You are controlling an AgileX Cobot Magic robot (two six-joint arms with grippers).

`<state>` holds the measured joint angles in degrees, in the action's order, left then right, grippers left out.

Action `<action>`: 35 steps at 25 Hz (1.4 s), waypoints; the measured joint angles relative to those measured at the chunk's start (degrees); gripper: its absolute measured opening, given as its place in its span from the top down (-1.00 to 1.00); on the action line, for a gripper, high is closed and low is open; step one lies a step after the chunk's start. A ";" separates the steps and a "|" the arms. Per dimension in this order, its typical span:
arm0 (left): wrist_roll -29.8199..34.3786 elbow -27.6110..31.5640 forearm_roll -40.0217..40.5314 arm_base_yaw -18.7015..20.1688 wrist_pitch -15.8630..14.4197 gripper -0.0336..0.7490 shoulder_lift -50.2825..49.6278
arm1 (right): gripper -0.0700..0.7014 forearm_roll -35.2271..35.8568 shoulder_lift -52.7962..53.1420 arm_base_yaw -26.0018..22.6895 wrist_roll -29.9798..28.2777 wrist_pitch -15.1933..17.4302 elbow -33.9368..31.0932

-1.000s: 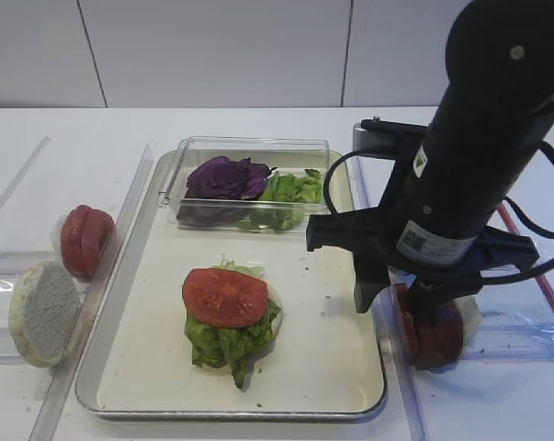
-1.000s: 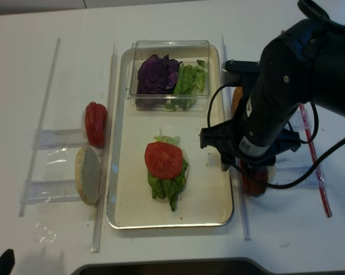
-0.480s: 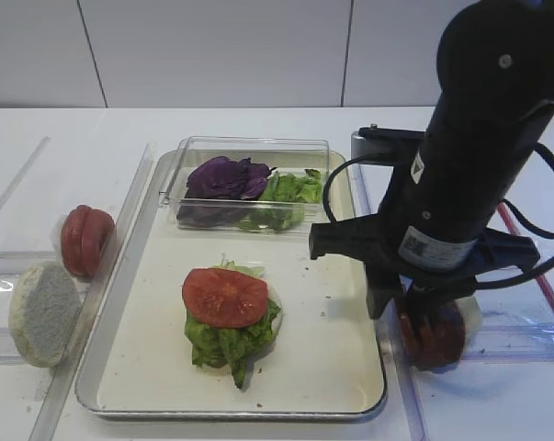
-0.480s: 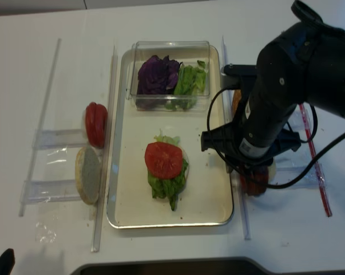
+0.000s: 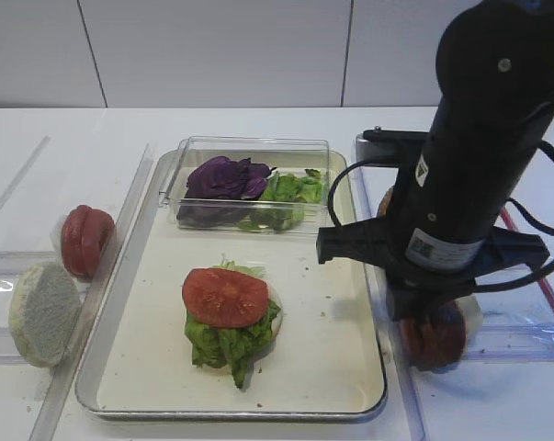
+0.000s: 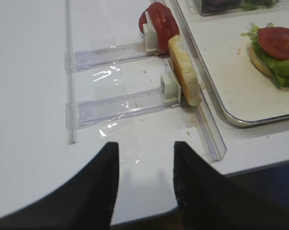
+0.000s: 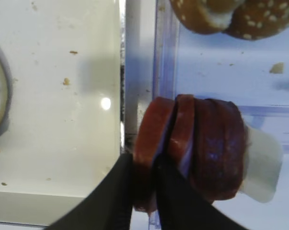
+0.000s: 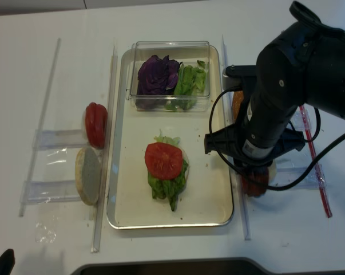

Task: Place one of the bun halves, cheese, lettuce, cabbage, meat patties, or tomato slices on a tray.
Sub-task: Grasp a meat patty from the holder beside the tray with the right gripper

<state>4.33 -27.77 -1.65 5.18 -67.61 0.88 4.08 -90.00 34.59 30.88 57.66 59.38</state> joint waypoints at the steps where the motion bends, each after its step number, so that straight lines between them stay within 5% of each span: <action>1: 0.00 0.00 0.00 0.00 0.00 0.24 0.00 | 0.46 -0.13 0.00 0.00 0.00 0.03 0.00; 13: 0.00 0.00 0.00 0.00 0.00 0.24 0.00 | 0.59 -0.62 0.00 0.00 0.45 1.34 0.36; 24: 0.00 0.00 0.00 0.00 0.00 0.24 0.00 | 0.60 -1.86 0.31 0.00 0.74 8.51 4.01; 35: 0.00 0.00 0.00 0.00 0.00 0.24 0.00 | 0.60 -1.86 2.05 0.00 0.84 11.87 7.23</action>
<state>4.33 -27.77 -1.65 5.18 -67.61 0.88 2.22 -87.95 34.59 31.72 69.53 66.61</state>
